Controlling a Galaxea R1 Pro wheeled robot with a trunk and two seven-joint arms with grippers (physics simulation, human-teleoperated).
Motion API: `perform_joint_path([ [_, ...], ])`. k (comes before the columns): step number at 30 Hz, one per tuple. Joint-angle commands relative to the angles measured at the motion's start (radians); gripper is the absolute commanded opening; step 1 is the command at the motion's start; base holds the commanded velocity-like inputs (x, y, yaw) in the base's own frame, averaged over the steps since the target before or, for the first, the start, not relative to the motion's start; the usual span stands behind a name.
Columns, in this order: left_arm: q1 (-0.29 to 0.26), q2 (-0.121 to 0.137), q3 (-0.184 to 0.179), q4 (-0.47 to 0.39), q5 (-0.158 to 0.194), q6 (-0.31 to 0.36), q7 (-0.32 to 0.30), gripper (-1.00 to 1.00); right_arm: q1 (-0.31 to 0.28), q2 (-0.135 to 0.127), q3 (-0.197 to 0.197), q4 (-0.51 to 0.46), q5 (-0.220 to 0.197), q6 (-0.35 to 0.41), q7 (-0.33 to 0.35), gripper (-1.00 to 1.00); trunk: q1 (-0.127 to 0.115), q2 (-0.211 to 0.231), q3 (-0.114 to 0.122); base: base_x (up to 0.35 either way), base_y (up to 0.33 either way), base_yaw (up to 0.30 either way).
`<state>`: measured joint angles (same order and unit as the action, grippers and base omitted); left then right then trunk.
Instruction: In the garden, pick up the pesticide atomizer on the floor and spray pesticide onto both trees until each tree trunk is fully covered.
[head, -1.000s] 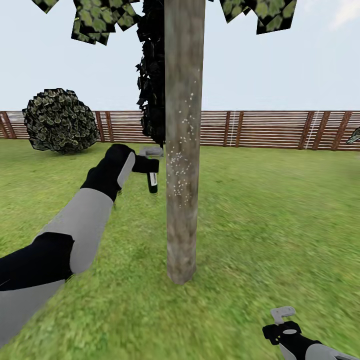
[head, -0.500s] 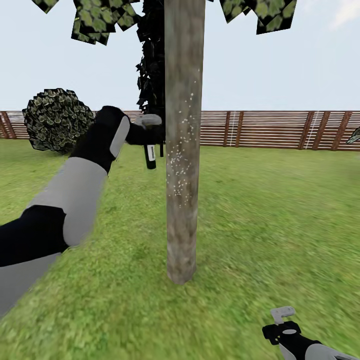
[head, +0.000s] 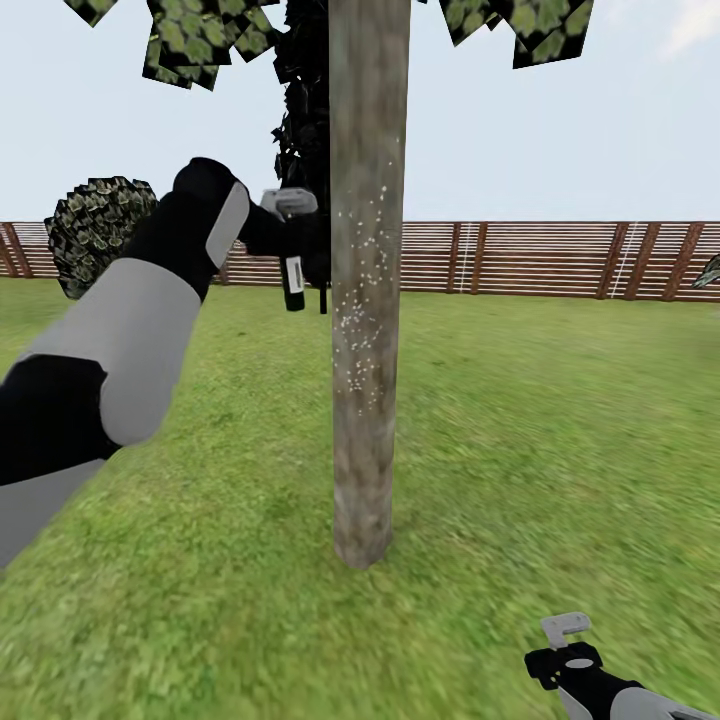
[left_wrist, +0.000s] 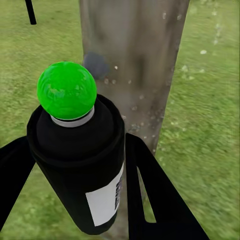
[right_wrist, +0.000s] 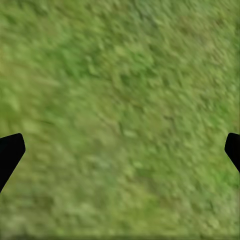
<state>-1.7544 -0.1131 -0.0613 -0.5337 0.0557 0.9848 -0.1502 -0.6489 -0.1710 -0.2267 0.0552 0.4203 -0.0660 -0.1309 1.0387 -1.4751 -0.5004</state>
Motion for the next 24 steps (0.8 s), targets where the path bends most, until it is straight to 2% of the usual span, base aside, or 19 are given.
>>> perform_joint_path([
  [1,-0.003,0.003,0.000,0.003,0.001,0.000,0.001,-1.00,0.000,0.000,0.000,0.000,0.000,0.000,0.000,1.00,0.000,0.000,0.000,0.000,0.000,0.000],
  [24,-0.060,0.008,0.002,0.041,0.001,0.000,0.009,-1.00,0.000,-0.001,0.000,0.000,0.000,0.000,0.000,1.00,0.000,0.000,0.000,0.000,0.000,0.000],
])
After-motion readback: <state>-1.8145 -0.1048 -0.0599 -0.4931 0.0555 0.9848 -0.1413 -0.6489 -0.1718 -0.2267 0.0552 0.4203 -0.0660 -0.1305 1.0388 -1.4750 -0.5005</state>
